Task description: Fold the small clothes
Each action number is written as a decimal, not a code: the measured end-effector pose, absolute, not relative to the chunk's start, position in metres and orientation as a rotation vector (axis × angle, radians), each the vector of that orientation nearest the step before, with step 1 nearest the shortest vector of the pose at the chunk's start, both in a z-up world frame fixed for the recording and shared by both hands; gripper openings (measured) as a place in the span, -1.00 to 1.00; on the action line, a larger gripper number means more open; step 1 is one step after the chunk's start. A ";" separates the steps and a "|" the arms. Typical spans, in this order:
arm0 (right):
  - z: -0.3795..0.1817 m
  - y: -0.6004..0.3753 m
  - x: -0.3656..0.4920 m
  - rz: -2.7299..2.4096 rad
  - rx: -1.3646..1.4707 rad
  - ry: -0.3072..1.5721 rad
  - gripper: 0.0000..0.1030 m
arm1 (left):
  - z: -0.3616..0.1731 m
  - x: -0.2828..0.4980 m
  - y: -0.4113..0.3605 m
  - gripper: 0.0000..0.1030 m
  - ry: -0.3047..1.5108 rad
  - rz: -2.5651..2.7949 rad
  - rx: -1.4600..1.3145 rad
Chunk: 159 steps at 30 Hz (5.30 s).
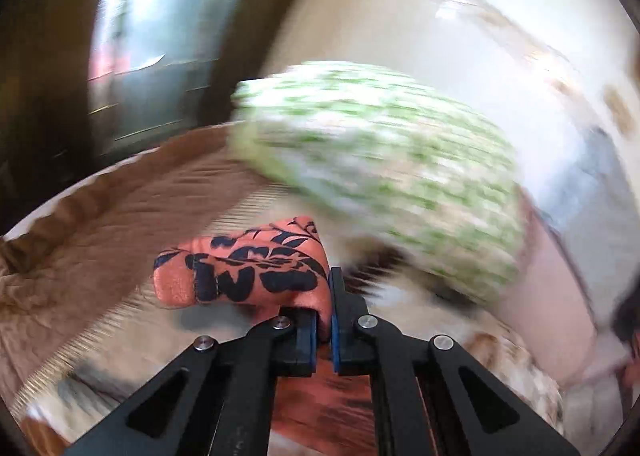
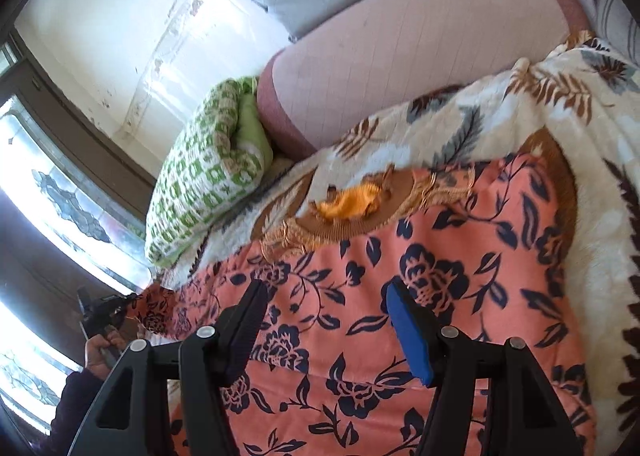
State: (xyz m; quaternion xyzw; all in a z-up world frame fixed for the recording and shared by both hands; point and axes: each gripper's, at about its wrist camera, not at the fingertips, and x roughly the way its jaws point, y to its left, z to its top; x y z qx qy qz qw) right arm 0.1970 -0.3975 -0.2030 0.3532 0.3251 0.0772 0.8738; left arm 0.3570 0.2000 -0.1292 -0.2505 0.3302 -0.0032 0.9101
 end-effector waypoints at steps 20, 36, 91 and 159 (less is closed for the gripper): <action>-0.185 -0.508 0.149 0.021 0.960 0.495 0.28 | -0.191 0.252 -0.265 -0.77 1.010 -0.590 -0.097; -0.216 -0.474 0.182 0.144 0.911 0.717 0.58 | -0.164 0.269 -0.102 0.56 0.854 -0.306 0.021; -0.268 -0.448 -0.099 -0.051 0.991 1.072 0.50 | -0.244 0.062 0.079 -0.04 1.283 -0.470 -0.060; -0.172 -0.365 0.451 -0.234 0.418 0.799 0.24 | -0.223 0.261 -0.013 0.28 0.892 -0.510 -0.256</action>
